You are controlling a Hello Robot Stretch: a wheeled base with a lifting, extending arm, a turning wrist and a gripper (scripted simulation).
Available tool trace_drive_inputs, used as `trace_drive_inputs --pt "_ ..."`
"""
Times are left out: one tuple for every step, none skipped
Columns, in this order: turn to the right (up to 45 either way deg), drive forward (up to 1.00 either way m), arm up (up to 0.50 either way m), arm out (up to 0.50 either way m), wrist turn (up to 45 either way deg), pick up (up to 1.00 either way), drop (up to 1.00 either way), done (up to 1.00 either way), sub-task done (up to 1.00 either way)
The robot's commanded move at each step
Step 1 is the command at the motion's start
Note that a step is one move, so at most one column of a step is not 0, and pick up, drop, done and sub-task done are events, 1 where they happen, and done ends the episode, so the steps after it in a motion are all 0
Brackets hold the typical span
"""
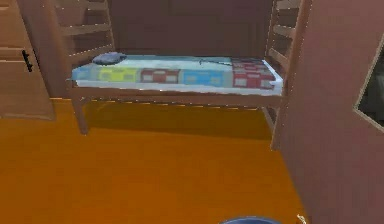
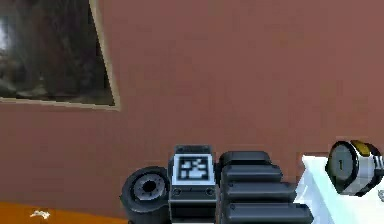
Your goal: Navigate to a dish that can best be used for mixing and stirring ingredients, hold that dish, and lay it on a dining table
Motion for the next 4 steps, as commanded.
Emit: trace_drive_inputs --pt "-45.0 0.0 0.0 0.0 0.0 0.0 0.0 0.0 0.0" --pt "-6.0 0.0 0.0 0.0 0.0 0.0 0.0 0.0 0.0" --pt "0.0 1.0 0.0 0.0 0.0 0.0 0.0 0.0 0.0" --pt "0.0 1.0 0.0 0.0 0.0 0.0 0.0 0.0 0.0"
